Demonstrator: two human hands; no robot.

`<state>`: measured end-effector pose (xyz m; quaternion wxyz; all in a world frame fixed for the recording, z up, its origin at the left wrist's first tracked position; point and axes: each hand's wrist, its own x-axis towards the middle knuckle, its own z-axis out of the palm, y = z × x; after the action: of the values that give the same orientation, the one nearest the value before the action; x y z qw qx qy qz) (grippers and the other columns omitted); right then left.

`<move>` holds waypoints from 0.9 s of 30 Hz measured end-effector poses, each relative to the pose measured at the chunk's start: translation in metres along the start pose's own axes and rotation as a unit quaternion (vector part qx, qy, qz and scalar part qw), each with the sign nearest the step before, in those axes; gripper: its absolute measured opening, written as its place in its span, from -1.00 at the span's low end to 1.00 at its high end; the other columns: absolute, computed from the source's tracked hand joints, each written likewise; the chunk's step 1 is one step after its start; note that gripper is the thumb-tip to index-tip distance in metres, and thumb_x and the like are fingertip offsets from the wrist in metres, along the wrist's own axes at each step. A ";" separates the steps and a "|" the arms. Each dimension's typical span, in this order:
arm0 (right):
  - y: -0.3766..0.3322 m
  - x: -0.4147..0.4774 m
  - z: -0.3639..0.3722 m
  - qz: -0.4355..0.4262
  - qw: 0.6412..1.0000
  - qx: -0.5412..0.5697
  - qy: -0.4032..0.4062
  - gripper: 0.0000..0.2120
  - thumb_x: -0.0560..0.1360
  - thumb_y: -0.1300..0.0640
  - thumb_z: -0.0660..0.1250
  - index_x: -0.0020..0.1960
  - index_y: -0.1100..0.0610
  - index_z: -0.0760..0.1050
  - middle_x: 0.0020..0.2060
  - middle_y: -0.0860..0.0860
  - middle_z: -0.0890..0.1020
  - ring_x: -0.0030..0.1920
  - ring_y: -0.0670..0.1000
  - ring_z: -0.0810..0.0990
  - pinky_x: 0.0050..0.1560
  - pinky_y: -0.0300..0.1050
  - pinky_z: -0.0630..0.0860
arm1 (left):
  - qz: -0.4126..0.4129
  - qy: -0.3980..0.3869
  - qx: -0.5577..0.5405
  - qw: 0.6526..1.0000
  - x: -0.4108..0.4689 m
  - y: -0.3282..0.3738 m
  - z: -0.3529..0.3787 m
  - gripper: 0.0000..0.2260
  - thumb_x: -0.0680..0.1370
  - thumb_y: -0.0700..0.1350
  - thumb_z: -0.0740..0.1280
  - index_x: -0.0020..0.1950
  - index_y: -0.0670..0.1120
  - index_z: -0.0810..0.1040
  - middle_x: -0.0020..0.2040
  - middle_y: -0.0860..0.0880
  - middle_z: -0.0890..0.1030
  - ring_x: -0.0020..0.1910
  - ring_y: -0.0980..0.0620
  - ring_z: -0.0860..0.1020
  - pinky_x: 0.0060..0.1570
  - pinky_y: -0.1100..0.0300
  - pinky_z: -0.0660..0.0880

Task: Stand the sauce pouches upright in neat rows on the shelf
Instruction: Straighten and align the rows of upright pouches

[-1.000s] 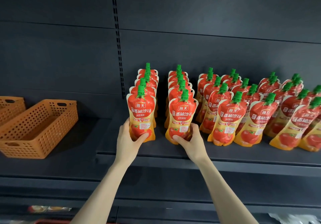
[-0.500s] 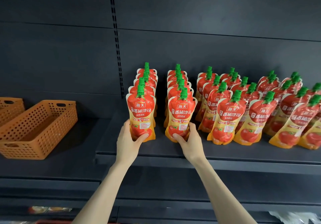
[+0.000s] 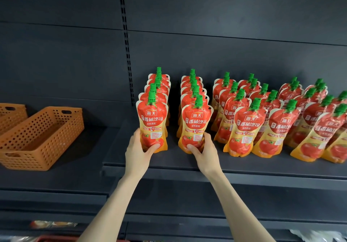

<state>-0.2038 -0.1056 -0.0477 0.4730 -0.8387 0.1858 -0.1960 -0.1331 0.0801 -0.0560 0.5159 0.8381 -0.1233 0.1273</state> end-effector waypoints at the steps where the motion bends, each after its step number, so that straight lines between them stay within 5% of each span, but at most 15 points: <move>1: 0.000 0.000 0.000 0.001 1.000 -0.001 0.000 -0.48 0.47 0.05 0.38 0.35 0.09 0.27 0.24 0.03 0.50 0.28 0.04 0.44 0.28 0.05 0.45 | 0.001 -0.001 0.000 1.000 0.000 0.000 0.000 -0.38 0.41 0.03 0.46 0.38 -0.08 0.30 0.27 -0.04 0.49 0.21 -0.01 0.50 0.09 0.11 0.47; 20: -0.007 -0.004 -0.003 0.012 1.000 0.012 -0.001 -0.44 0.45 0.06 0.40 0.37 0.11 0.25 0.26 0.04 0.50 0.28 0.04 0.46 0.29 -0.01 0.45 | -0.005 -0.022 0.001 1.000 0.002 -0.001 -0.001 -0.35 0.41 0.01 0.46 0.40 -0.10 0.26 0.31 -0.08 0.44 0.25 -0.03 0.48 0.13 0.06 0.48; 27: -0.010 -0.017 -0.014 0.010 0.999 0.051 0.007 -0.41 0.47 0.14 0.39 0.41 0.15 0.22 0.31 0.04 0.44 0.30 -0.01 0.43 0.21 -0.21 0.38 | -0.002 0.004 0.019 1.000 -0.010 0.004 -0.001 -0.28 0.38 -0.01 0.50 0.42 -0.14 0.21 0.34 -0.15 0.31 0.29 -0.09 0.39 0.08 0.09 0.45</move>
<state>-0.2241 -0.1021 -0.0348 0.5155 -0.8101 0.1876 -0.2067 -0.1435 0.0803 -0.0560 0.5004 0.8475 -0.1172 0.1324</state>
